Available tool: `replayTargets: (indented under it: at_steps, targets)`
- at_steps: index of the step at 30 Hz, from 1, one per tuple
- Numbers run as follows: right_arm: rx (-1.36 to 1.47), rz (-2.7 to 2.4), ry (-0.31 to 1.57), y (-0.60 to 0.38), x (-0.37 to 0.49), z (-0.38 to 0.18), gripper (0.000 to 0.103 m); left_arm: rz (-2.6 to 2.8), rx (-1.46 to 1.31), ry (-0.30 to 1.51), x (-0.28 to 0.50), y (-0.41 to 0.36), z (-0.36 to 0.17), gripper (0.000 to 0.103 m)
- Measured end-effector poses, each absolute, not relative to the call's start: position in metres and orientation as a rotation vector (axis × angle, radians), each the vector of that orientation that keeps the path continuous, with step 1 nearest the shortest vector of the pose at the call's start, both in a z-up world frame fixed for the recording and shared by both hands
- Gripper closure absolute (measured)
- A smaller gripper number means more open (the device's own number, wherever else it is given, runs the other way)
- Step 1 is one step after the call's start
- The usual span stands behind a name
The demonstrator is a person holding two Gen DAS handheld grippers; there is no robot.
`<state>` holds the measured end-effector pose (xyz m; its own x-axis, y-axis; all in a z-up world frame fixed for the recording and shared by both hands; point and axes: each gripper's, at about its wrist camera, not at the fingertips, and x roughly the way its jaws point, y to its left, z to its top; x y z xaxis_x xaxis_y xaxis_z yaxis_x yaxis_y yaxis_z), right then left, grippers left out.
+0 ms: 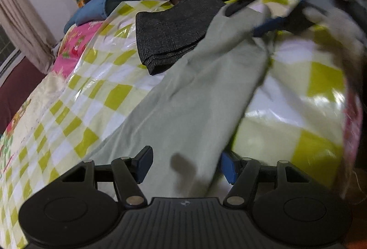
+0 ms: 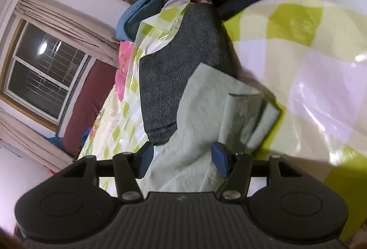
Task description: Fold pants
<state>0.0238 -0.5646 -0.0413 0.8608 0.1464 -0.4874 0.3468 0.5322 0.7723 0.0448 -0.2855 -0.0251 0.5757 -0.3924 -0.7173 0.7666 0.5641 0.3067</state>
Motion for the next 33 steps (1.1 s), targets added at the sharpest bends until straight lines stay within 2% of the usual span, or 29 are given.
replayTargets:
  at_steps: [5, 8, 9, 10, 12, 17, 19, 22, 26, 28, 30, 31, 33]
  targets:
    - [1.030, -0.125, 0.561, -0.563, 0.000, -0.049, 0.041, -0.727, 0.608, 0.665, 0.056, -0.286, -0.020, 0.027]
    - [0.993, -0.136, 0.588, -0.561, 0.004, -0.055, 0.045, -0.732, 0.618, 0.667, 0.052, -0.285, -0.021, 0.027]
    - [0.974, -0.137, 0.583, -0.560, 0.007, -0.054, 0.054, -0.737, 0.624, 0.664, 0.050, -0.284, -0.022, 0.027]
    - [0.958, -0.138, 0.574, -0.562, 0.011, -0.052, 0.073, -0.741, 0.630, 0.659, 0.047, -0.283, -0.022, 0.027]
    - [0.972, -0.138, 0.563, -0.565, 0.014, -0.052, 0.093, -0.745, 0.639, 0.651, 0.045, -0.281, -0.021, 0.027]
    - [0.955, -0.122, 0.442, -0.576, 0.014, -0.034, 0.097, -0.732, 0.612, 0.639, 0.051, -0.281, -0.020, 0.027]
    - [0.928, -0.150, 0.424, -0.579, 0.014, -0.033, 0.097, -0.736, 0.607, 0.660, 0.055, -0.281, -0.025, 0.027]
    - [0.894, -0.220, 0.619, -0.583, 0.026, -0.047, 0.092, -0.743, 0.616, 0.668, 0.053, -0.277, -0.027, 0.027]
    - [0.685, -0.278, 0.597, -0.565, 0.004, -0.023, 0.090, -0.780, 0.572, 0.692, 0.050, -0.255, -0.016, 0.027]
    - [0.564, -0.299, 0.568, -0.552, 0.002, -0.004, 0.074, -0.787, 0.553, 0.683, 0.048, -0.243, -0.009, 0.026]
    - [0.458, -0.255, 0.540, -0.533, 0.011, 0.011, 0.067, -0.777, 0.534, 0.665, 0.052, -0.229, -0.002, 0.026]
    - [0.417, -0.200, 0.544, -0.522, 0.020, 0.016, 0.058, -0.767, 0.520, 0.656, 0.055, -0.223, 0.001, 0.025]
    - [0.346, -0.062, 0.603, -0.497, 0.047, 0.015, 0.051, -0.738, 0.495, 0.634, 0.067, -0.213, 0.003, 0.022]
